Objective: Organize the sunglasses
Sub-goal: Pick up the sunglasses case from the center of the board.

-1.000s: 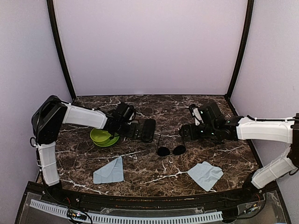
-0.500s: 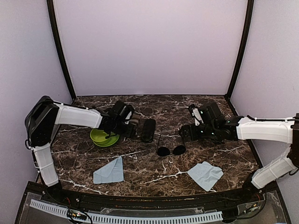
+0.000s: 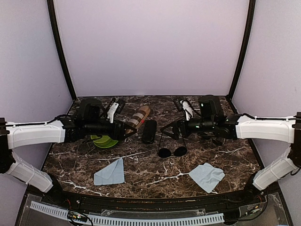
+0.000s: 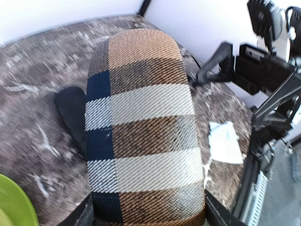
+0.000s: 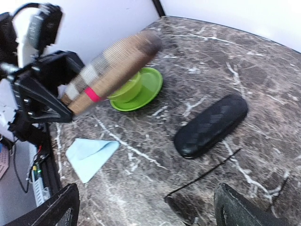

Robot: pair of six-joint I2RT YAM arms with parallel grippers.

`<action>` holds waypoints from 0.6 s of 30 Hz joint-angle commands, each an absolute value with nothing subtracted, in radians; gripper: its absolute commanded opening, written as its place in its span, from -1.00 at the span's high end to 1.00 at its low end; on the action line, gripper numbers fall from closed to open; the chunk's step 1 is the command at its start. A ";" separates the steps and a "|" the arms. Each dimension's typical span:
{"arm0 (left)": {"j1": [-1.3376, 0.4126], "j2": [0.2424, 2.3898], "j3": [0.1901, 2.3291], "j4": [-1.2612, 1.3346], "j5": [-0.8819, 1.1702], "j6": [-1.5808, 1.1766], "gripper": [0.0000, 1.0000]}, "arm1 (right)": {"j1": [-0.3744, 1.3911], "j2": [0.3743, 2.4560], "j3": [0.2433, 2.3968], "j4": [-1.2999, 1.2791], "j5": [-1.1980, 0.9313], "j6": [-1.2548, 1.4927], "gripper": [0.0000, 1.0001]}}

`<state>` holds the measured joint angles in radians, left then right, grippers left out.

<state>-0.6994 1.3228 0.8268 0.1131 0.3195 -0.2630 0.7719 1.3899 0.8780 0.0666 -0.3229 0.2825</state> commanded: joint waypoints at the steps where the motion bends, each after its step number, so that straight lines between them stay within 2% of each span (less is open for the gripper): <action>1: -0.702 1.314 0.738 0.313 0.520 -0.356 0.95 | 0.797 1.407 0.883 0.219 -0.509 0.297 -1.00; 7: -0.741 1.325 0.653 0.513 0.595 -0.431 1.00 | 0.799 1.442 0.819 0.394 -0.602 0.395 -1.00; 13: -0.788 1.353 0.594 0.713 0.580 -0.528 1.00 | 0.799 1.470 0.771 0.576 -0.606 0.436 -1.00; 18: -0.819 1.373 0.589 0.761 0.557 -0.548 1.00 | 0.801 1.491 0.769 0.641 -0.606 0.436 -1.00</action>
